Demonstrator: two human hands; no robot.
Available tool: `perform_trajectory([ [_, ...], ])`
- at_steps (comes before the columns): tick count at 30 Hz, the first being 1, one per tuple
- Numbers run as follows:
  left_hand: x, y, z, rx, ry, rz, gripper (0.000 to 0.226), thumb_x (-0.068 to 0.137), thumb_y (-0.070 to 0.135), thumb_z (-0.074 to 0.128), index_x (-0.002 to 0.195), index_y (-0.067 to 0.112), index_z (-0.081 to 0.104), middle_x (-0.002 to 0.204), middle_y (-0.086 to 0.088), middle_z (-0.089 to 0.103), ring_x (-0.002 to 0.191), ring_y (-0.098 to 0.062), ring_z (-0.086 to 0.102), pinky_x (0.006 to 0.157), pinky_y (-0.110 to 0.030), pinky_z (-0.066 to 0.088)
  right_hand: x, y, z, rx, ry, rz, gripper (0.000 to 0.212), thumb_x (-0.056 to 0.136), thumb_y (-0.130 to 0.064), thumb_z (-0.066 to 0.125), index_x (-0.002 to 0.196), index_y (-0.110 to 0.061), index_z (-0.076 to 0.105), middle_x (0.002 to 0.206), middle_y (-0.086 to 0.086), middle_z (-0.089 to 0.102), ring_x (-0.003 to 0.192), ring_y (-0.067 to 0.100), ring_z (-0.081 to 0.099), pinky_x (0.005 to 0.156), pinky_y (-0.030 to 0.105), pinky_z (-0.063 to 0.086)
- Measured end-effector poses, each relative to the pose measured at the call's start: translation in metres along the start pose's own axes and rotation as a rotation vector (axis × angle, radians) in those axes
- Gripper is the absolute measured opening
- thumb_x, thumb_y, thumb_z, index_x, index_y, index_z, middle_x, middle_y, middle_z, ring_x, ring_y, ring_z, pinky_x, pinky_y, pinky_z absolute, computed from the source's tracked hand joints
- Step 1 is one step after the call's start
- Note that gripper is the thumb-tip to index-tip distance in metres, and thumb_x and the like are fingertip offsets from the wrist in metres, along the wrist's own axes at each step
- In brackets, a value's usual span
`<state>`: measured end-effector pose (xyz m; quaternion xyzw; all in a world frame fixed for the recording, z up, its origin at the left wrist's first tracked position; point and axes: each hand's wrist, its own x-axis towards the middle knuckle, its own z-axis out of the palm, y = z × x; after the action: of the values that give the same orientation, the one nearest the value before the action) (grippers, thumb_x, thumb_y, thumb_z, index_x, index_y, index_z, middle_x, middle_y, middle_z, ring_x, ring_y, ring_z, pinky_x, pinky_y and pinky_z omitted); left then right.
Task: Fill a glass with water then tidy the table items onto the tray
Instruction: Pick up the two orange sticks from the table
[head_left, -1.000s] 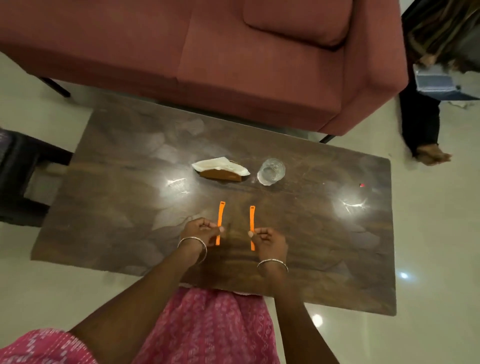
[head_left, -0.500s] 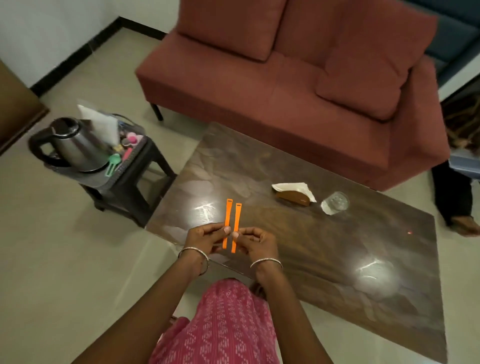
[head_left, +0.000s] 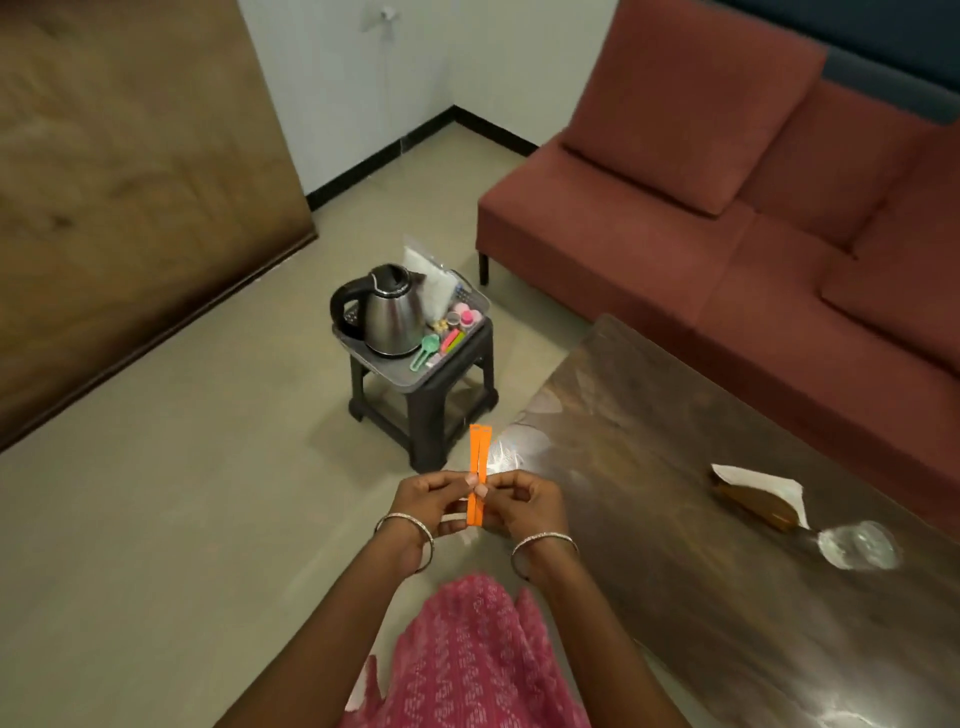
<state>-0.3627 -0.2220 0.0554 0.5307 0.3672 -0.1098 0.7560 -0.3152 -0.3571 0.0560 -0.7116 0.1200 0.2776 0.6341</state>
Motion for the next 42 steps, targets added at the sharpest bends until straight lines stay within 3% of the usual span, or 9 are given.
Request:
perform_trajectory([
  [6,0.036,0.024,-0.033,-0.032,0.079,0.019,0.005,0.085,0.016,0.07,0.084,0.014,0.075,0.075,-0.004,0.076,0.064,-0.014,0.072,0.054,-0.022,0.055,0.043,-0.015,0.046,-0.099,-0.029,0.052,0.008,0.078,-0.002,0.079,0.079,-0.009,0.075,0.068,0.014,0.073,0.053,0.018,0.065,0.049,0.021,0.05],
  [14,0.117,0.066,-0.074,0.085,0.146,-0.049,0.009,0.088,0.014,0.068,0.094,0.012,0.075,0.082,-0.006,0.075,0.065,-0.013,0.071,0.054,-0.021,0.054,0.126,-0.041,0.095,-0.096,-0.128,0.155,0.018,0.076,-0.002,0.081,0.092,0.002,0.073,0.086,0.023,0.075,0.072,0.026,0.071,0.069,0.03,0.06],
  [20,0.179,0.089,-0.091,0.148,0.14,-0.158,0.011,0.087,0.016,0.069,0.094,0.01,0.075,0.078,-0.005,0.074,0.063,-0.012,0.068,0.06,-0.025,0.055,0.185,-0.049,0.125,-0.118,-0.079,0.261,0.015,0.072,0.002,0.082,0.079,-0.004,0.072,0.086,0.026,0.073,0.073,0.029,0.069,0.068,0.033,0.059],
  [25,0.223,0.104,-0.099,0.16,0.127,-0.195,0.011,0.087,0.015,0.069,0.095,0.01,0.074,0.065,0.005,0.073,0.059,-0.005,0.068,0.051,-0.018,0.052,0.233,-0.055,0.141,-0.184,-0.025,0.3,0.02,0.067,0.008,0.083,0.074,-0.004,0.069,0.082,0.024,0.071,0.07,0.031,0.068,0.07,0.038,0.06],
  [28,0.247,0.112,-0.104,0.15,0.12,-0.215,0.017,0.086,0.011,0.07,0.101,0.003,0.073,0.075,-0.006,0.074,0.059,-0.008,0.069,0.055,-0.021,0.057,0.256,-0.053,0.148,-0.203,-0.038,0.318,0.019,0.068,0.003,0.085,0.079,-0.003,0.071,0.085,0.026,0.072,0.07,0.03,0.069,0.066,0.035,0.06],
  [31,0.272,0.114,-0.108,0.115,0.135,-0.227,0.022,0.085,0.003,0.069,0.104,-0.009,0.068,0.09,-0.022,0.07,0.067,-0.023,0.069,0.07,-0.036,0.061,0.277,-0.045,0.159,-0.254,-0.033,0.333,0.02,0.069,-0.01,0.088,0.081,-0.006,0.073,0.085,0.023,0.074,0.069,0.028,0.069,0.07,0.038,0.062],
  [33,0.284,0.112,-0.109,0.07,0.167,-0.26,0.017,0.086,-0.002,0.066,0.1,-0.012,0.066,0.084,-0.02,0.069,0.071,-0.03,0.065,0.078,-0.043,0.059,0.289,-0.041,0.166,-0.32,-0.024,0.318,0.021,0.069,-0.016,0.089,0.08,-0.009,0.074,0.083,0.021,0.075,0.07,0.029,0.069,0.076,0.045,0.061],
  [36,0.305,0.108,-0.112,0.019,0.214,-0.322,0.005,0.087,-0.005,0.064,0.082,-0.004,0.066,0.07,-0.012,0.067,0.062,-0.023,0.063,0.063,-0.03,0.059,0.31,-0.039,0.179,-0.379,-0.022,0.304,0.015,0.072,-0.012,0.087,0.082,-0.01,0.075,0.084,0.021,0.075,0.078,0.036,0.072,0.079,0.05,0.06],
  [42,0.364,0.096,-0.121,-0.076,0.333,-0.405,0.004,0.084,-0.009,0.064,0.083,-0.005,0.063,0.087,-0.025,0.066,0.062,-0.029,0.062,0.06,-0.036,0.054,0.36,-0.038,0.197,-0.689,-0.083,0.213,0.017,0.075,-0.008,0.076,0.089,-0.016,0.081,0.083,0.007,0.078,0.08,0.021,0.073,0.082,0.032,0.059],
])
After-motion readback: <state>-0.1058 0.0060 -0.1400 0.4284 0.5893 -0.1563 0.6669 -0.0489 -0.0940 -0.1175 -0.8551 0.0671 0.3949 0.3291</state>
